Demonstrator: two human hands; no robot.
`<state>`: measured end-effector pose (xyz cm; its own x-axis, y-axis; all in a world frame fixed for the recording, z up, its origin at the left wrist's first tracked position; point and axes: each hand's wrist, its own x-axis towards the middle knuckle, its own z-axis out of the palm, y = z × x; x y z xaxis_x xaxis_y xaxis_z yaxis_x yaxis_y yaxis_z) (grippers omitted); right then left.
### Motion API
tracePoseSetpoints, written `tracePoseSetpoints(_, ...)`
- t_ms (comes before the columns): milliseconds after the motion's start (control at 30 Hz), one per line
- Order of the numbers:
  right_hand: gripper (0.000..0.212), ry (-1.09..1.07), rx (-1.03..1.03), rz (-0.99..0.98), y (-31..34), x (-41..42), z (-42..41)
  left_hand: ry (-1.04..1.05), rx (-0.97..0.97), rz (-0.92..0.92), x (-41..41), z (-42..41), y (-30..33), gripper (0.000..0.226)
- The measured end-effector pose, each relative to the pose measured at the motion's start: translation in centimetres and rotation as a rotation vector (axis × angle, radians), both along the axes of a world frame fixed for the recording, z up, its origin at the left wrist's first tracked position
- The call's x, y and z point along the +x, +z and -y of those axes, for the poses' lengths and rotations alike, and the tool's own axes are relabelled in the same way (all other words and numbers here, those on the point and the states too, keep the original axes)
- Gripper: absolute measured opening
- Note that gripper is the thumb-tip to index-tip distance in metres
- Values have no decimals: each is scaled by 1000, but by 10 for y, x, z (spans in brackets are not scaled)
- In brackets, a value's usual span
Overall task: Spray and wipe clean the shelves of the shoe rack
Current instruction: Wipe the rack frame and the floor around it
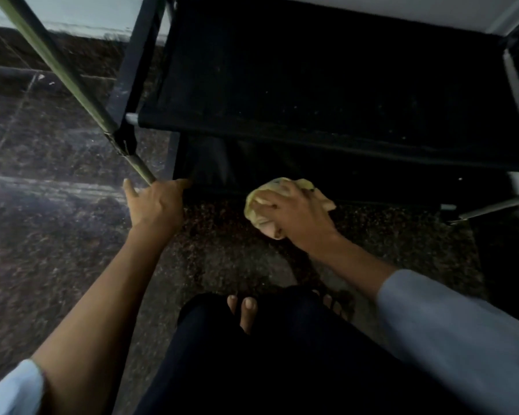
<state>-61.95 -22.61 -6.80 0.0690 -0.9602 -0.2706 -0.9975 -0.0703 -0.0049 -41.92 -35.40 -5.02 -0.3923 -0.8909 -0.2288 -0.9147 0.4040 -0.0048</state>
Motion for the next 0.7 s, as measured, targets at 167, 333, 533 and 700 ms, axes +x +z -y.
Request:
tracePoseSetpoints(167,55,-173,122,-173,19,-61,-60,15,-20,10,0,-3,-1,48)
tracePoseSetpoints(333,48,-531,236,-175,40,-59,-56,118,34,41,-17,-11,1,39)
tracePoseSetpoints(533,44,-232,-190,48,35,23,2,83,121,-121,-53,-36,1,28)
tracePoseSetpoints(700,37,-139,-262,-119,2,22,-8,20,158,-104,-71,-59,-2,36)
